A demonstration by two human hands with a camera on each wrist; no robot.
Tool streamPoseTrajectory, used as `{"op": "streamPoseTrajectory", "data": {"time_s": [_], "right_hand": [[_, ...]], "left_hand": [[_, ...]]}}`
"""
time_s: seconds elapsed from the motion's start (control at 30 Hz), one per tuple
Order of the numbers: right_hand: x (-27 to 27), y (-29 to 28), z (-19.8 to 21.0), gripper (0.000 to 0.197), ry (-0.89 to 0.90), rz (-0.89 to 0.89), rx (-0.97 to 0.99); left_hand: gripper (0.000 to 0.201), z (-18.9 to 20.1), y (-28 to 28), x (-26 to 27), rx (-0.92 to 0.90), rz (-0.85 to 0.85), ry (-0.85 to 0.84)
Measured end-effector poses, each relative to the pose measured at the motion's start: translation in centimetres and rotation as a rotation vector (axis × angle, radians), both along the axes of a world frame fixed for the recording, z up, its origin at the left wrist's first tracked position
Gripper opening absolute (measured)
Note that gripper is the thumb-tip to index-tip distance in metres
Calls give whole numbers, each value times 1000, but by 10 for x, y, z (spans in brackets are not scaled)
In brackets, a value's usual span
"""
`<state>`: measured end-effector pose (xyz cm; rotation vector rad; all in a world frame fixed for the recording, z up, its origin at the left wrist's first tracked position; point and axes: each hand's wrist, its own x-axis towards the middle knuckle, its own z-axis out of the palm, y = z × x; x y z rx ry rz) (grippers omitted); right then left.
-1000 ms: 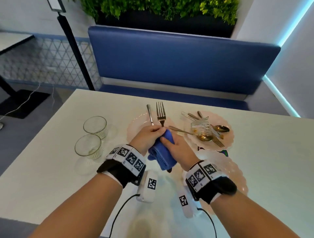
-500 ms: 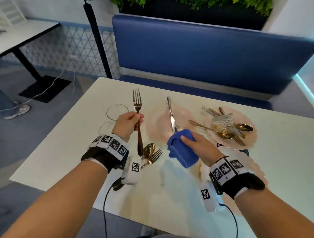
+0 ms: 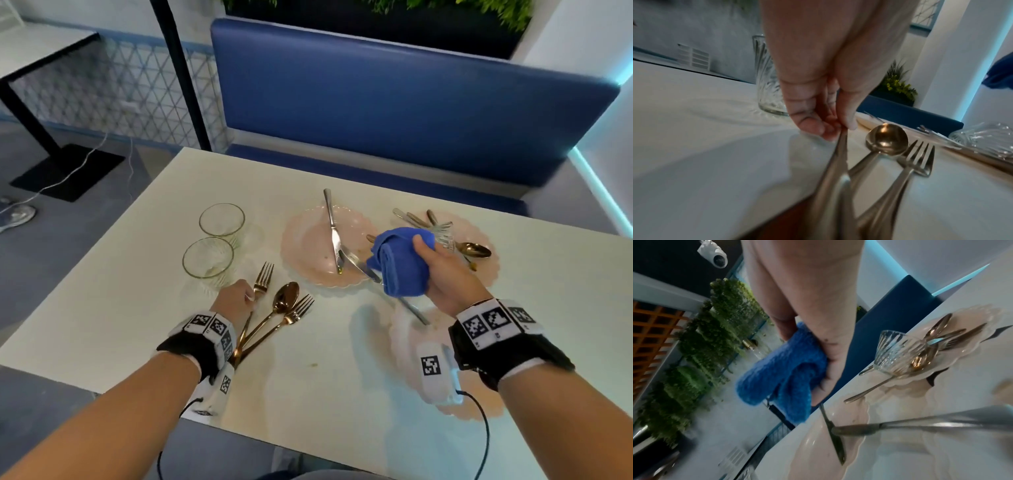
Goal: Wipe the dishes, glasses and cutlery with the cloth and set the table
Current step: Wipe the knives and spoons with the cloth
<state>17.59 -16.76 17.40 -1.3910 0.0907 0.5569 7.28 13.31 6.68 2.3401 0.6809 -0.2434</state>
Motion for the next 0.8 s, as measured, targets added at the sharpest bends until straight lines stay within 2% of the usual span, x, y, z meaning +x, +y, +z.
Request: {"op": "streamPoseTrajectory", "data": {"time_s": [0.1,0.17,0.27,0.37,0.43,0.53,0.57,0.63,0.73,0.8], "right_hand": [[9,-19,11,37,-69,-1,-30],[13,-31,18,35,-98,-7,-31],[17,-47,22,36,-116,-14,-15],[18,-60,21,36,-85,-28,3],[17,-66,19,35,-69,-26,15],[16,-80,13,36,-72,-28,31],[16,-85,10,36,-71,-27,30],[17,-95,5,38,-59,-26,41],[19,-109,2,38,-28,1,74],[22,-117,-1,33,-1,15,80]], "left_hand": [[15,1,-5,1,-3,-24,27],[19,10,-15,6,81,-47,45],[24,28,-49,24,213,-119,-56],[20,42,-104,44,62,-231,-152],[17,40,-141,53,-196,-228,-54],[22,29,-182,68,-778,84,151],[26,25,-190,73,-880,197,196],[32,15,-201,85,-911,293,235],[42,4,-209,97,-763,231,250],[43,-2,-211,101,-756,254,262]]}}
